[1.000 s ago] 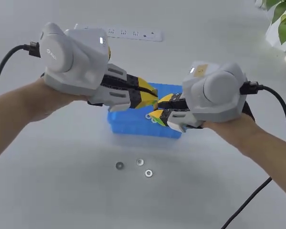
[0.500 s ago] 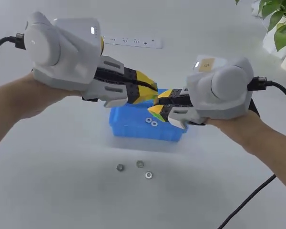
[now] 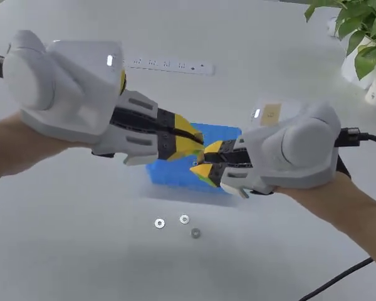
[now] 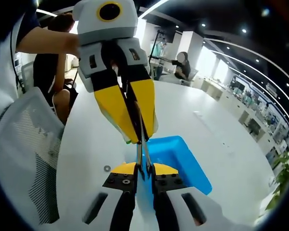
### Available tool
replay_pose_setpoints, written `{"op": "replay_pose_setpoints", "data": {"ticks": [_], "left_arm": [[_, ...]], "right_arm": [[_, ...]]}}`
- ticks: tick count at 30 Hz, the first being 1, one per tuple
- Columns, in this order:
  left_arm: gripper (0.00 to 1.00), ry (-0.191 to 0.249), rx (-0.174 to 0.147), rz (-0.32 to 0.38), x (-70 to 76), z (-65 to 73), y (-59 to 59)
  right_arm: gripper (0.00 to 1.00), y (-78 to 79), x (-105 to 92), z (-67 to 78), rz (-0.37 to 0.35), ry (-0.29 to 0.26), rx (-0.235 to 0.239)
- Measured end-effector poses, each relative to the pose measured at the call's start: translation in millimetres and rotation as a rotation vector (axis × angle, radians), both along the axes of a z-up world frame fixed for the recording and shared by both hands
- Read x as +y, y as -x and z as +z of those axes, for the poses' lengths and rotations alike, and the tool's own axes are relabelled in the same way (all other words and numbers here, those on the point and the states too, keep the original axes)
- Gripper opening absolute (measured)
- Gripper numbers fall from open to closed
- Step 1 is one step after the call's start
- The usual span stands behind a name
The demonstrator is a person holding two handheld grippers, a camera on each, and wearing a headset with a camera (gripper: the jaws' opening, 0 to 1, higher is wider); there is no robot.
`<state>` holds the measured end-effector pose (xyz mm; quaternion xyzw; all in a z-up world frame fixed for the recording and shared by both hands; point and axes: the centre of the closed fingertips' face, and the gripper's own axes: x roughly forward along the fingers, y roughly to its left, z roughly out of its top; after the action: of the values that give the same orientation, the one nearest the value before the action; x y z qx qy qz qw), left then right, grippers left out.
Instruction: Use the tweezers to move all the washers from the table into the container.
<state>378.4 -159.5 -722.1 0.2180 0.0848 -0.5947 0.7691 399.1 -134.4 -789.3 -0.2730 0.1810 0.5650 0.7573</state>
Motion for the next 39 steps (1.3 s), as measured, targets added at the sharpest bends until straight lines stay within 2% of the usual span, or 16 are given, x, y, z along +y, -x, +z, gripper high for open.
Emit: {"op": "replay_pose_setpoints", "data": {"ticks": [7,13,16,22,39], "left_arm": [[0.05,0.012,0.037,-0.015,-3.7,-12.0,15.8],[0.05,0.001,0.079,-0.033,-5.7,-27.8,33.0],[0.05,0.001,0.111,-0.038,-5.6,-38.0,42.5],[0.05,-0.006,0.154,-0.030,-3.2,-53.9,53.6],[0.05,0.021,0.174,-0.007,-8.8,-59.9,48.5]], "right_arm": [[0.12,22.6,-4.0,-13.2,0.000,0.008,0.038],[0.12,41.8,-4.8,-28.3,0.007,0.020,0.070],[0.12,53.0,-4.3,-38.1,0.015,0.027,0.088],[0.12,66.5,-5.1,-53.3,0.012,0.032,0.120],[0.12,60.9,-7.4,-61.2,-0.038,0.020,0.140]]}}
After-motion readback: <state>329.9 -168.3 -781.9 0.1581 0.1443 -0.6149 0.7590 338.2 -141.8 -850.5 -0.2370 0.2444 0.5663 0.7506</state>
